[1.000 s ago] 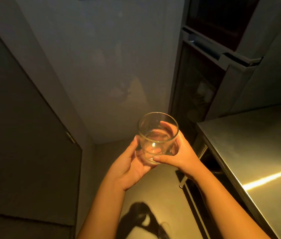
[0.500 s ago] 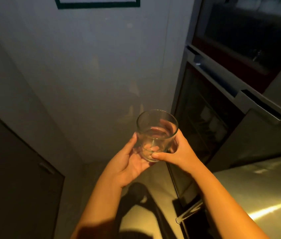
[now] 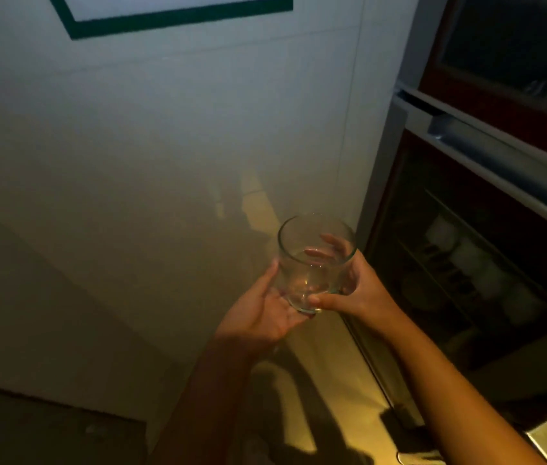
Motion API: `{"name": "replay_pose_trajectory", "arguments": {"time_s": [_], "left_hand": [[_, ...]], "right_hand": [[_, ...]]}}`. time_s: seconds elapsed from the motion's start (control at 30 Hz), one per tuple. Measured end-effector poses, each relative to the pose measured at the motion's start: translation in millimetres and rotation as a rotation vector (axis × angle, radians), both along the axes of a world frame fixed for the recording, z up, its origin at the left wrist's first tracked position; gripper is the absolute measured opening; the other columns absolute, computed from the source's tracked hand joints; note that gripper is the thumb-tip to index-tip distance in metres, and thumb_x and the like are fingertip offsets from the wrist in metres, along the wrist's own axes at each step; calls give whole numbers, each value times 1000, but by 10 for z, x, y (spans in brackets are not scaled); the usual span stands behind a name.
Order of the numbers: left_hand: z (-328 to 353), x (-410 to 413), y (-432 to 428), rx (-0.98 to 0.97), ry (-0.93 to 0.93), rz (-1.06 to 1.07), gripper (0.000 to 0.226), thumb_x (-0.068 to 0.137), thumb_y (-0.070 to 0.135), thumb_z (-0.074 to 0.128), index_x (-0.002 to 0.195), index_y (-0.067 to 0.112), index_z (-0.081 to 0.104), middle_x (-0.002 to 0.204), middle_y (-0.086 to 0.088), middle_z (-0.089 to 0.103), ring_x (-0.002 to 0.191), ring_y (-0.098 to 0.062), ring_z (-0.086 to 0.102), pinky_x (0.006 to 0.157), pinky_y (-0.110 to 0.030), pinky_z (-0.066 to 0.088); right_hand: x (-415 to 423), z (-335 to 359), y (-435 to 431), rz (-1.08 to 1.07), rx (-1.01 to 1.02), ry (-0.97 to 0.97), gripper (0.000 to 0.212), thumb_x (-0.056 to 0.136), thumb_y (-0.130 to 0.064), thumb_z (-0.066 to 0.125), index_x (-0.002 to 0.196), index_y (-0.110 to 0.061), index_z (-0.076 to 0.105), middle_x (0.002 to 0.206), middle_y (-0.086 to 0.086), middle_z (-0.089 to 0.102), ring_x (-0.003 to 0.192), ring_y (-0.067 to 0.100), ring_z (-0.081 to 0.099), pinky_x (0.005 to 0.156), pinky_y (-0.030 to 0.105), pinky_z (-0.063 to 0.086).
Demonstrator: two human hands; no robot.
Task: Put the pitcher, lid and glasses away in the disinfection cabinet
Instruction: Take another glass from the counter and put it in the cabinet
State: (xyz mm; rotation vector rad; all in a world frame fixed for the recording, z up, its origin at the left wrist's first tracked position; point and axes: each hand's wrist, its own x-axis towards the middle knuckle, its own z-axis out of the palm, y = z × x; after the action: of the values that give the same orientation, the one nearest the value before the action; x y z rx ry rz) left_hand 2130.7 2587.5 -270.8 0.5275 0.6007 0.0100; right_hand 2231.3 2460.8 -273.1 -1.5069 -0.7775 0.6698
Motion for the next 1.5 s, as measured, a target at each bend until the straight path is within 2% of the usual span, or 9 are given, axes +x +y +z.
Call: {"name": "replay_pose_trajectory", "arguments": {"time_s": [0.07,0.13,0.3,0.53,0.87,1.03,1.13,1.27,1.5], "left_hand": [[84,129,321,5,-17,-70,56,69,38,57,106,-4,58,97,-24,68,84,-32,69,74,-43,55],[146,269,576,26,-50,-135,54,72,39,54,106,-4,58,93,-22,69,78,-30,70,67,-38,57],[126,588,812,-26,-72,-303,58,75,41,51,110,-4,55,96,-23,69,82,-30,70,69,-36,58],[-27,1055,869,-30,-76,-499,57,76,42,50,110,-3,56,99,-21,69,85,-28,70,73,-35,57],[14,1874,1122,21,-88,-607,61,81,45,48,118,-3,54,112,-21,65,97,-28,67,82,-34,55],[165,2391,1150,91,-106,-671,57,78,44,47,111,-2,58,99,-18,70,86,-24,70,75,-31,57],[212,2605,1118,97,-125,-735,60,80,45,46,117,-1,55,104,-18,68,90,-24,69,77,-31,56],[254,2795,1015,112,-144,-842,65,80,46,48,126,-1,51,113,-19,65,97,-24,67,82,-31,55],[279,3032,793,125,-198,-1078,58,83,46,45,120,2,55,111,-17,66,96,-22,66,84,-31,53]], "right_hand": [[41,42,253,-54,17,-5,87,58,-16,83,130,-32,36,128,-8,52,114,3,54,88,19,49],[99,82,448,-111,34,-16,87,57,-17,83,129,-33,36,128,-7,52,115,5,54,86,18,49],[232,129,590,-249,47,8,89,48,-35,81,126,-36,38,126,-7,53,116,6,54,88,23,50],[416,35,553,-426,35,63,90,49,-25,82,127,-33,39,126,-4,54,115,7,55,81,21,51],[1094,-15,767,-526,65,28,84,56,-13,79,127,-32,38,128,-4,53,115,7,55,83,21,51],[1508,101,776,-577,77,-44,87,51,-30,80,127,-34,37,129,-5,52,116,5,54,85,18,49],[1642,147,721,-629,80,-69,88,51,-31,80,127,-35,37,130,-6,52,116,4,54,85,18,49],[1699,169,615,-730,59,-89,90,49,-35,81,127,-38,35,128,-9,52,115,3,54,91,22,49],[1563,175,453,-973,63,-107,90,49,-37,79,127,-35,36,127,-9,53,117,6,53,97,32,47]]}}
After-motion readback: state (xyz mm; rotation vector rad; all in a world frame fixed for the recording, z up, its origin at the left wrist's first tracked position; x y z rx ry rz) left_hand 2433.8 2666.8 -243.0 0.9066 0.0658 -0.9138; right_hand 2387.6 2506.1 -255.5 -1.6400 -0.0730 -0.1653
